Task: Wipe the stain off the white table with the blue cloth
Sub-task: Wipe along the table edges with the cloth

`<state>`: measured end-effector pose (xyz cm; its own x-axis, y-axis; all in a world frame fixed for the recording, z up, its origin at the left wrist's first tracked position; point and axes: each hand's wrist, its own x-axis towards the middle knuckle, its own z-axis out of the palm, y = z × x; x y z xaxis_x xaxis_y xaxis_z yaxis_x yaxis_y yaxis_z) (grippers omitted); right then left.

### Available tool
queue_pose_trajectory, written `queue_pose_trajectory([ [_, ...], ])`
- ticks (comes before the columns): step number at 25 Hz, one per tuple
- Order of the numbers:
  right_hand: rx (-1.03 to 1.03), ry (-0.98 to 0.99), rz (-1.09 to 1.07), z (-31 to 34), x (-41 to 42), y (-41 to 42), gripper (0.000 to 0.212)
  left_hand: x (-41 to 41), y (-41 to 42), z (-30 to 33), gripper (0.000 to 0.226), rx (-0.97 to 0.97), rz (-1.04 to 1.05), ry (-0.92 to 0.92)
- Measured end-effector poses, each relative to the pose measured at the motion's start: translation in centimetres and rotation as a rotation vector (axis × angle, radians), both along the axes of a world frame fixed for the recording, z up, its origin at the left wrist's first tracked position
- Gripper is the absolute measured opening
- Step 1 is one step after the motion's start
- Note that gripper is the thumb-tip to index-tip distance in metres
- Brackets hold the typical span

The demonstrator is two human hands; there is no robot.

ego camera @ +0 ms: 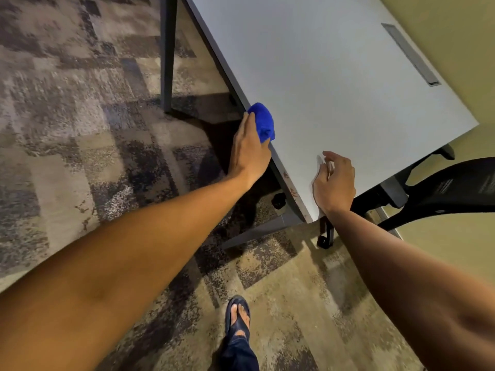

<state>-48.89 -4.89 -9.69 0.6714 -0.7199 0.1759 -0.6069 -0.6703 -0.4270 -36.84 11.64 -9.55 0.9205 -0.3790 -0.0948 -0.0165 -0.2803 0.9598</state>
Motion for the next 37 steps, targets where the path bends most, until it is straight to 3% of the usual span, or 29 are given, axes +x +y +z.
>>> queue_pose_trajectory([
  [4, 0.011, -0.031, -0.012, -0.2, 0.1, 0.0, 0.033, -1.7, -1.4, -0.6, 0.071, 0.028, 0.003, -0.082],
  [7, 0.003, -0.041, -0.013, -0.4, 0.1, -0.1, 0.035, -2.2, -1.5, -0.7, 0.07, -0.039, 0.054, -0.017],
  [11, -0.008, -0.029, -0.034, -0.5, 0.3, -0.1, 0.058, -3.2, -1.7, -0.8, 0.07, -0.146, 0.099, 0.028],
  [14, -0.106, -0.009, -0.032, -0.6, 0.5, -0.2, 0.064, -3.8, -1.9, -1.3, 0.071, -0.193, 0.129, 0.07],
  [17, 0.052, -0.047, 0.027, -0.7, 0.1, -0.4, 0.07, -4.8, -1.9, -1.9, 0.07, -0.207, 0.131, 0.066],
  [19, 0.071, 0.037, 0.079, -0.7, 0.1, -0.5, 0.065, -5.5, -1.9, -2.2, 0.069, -0.219, 0.128, 0.064],
  [21, -0.05, 0.206, 0.19, -0.6, 0.5, -1.1, 0.051, -6.0, -2.0, -2.4, 0.07, -0.229, 0.133, 0.064],
  [24, -0.156, 0.43, 0.313, -0.3, 1.1, -1.8, 0.066, -6.8, -2.2, -2.9, 0.072, -0.224, 0.149, 0.028],
  [37, -0.135, 0.448, 0.289, -0.4, 1.1, -1.7, 0.065, -14.5, -2.6, -3.6, 0.073, -0.266, 0.199, -0.014],
])
